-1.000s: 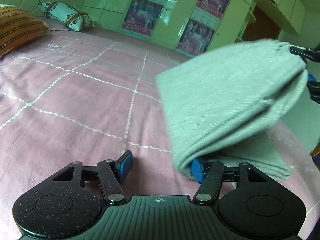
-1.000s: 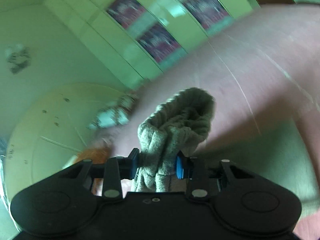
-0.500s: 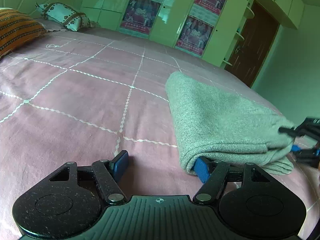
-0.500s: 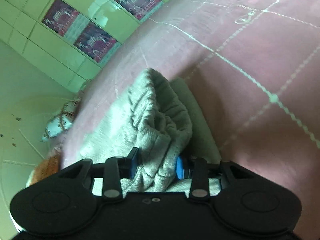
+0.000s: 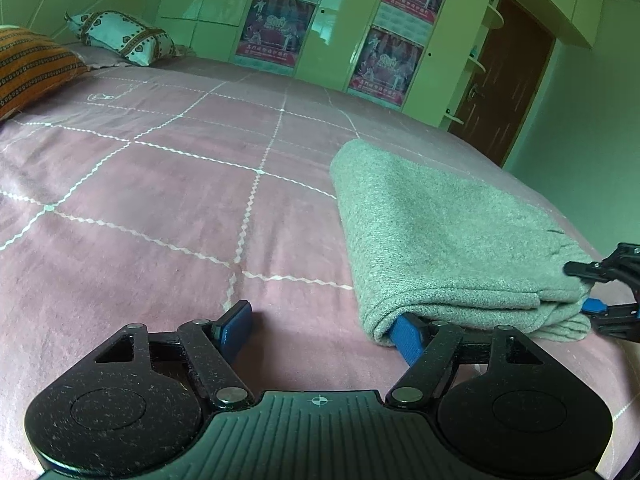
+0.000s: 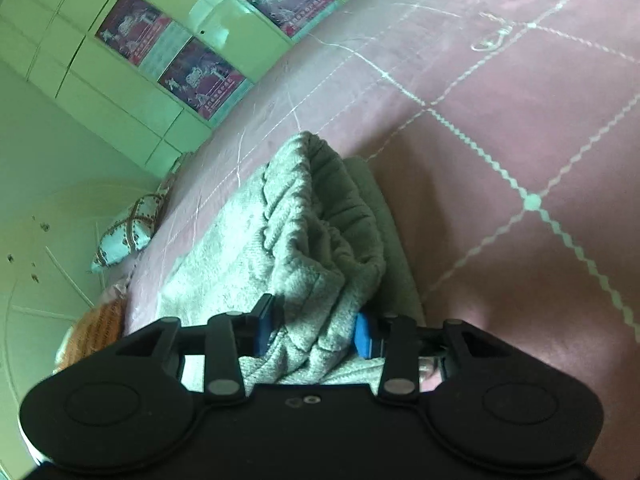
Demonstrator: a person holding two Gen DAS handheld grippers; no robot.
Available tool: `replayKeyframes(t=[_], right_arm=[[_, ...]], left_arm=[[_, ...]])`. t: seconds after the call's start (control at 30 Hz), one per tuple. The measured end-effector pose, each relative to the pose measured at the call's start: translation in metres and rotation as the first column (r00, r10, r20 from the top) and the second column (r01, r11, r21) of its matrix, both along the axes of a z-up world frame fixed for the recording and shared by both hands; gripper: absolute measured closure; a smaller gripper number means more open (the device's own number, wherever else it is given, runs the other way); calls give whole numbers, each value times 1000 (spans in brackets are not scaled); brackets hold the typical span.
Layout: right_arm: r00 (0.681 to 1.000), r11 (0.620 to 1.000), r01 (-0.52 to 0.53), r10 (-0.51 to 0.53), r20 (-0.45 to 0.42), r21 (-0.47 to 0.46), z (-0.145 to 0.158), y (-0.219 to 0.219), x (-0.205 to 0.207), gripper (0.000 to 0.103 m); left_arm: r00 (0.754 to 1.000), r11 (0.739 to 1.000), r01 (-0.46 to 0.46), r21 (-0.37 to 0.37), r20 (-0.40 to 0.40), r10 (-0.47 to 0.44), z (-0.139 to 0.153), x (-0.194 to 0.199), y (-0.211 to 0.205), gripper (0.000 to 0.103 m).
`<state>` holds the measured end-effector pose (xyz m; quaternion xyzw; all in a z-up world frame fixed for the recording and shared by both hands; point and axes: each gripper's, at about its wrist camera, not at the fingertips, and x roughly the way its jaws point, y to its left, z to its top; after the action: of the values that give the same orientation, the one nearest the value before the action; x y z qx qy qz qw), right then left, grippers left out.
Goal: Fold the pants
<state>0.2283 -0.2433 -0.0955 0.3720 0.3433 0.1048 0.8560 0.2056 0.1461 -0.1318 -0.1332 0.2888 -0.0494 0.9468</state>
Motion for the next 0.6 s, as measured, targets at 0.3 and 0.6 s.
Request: replayKeyframes(t=[0.3, 0.6], right_arm=[[970, 974, 70, -17, 241, -214, 70, 39, -52, 62], [924, 639, -153, 364, 122, -754, 29, 105, 9, 77]], left_arm=[[1000, 1000, 2, 21, -14, -2, 2, 0, -1, 29], [999, 998, 15, 54, -32, -14, 6, -5, -3, 25]])
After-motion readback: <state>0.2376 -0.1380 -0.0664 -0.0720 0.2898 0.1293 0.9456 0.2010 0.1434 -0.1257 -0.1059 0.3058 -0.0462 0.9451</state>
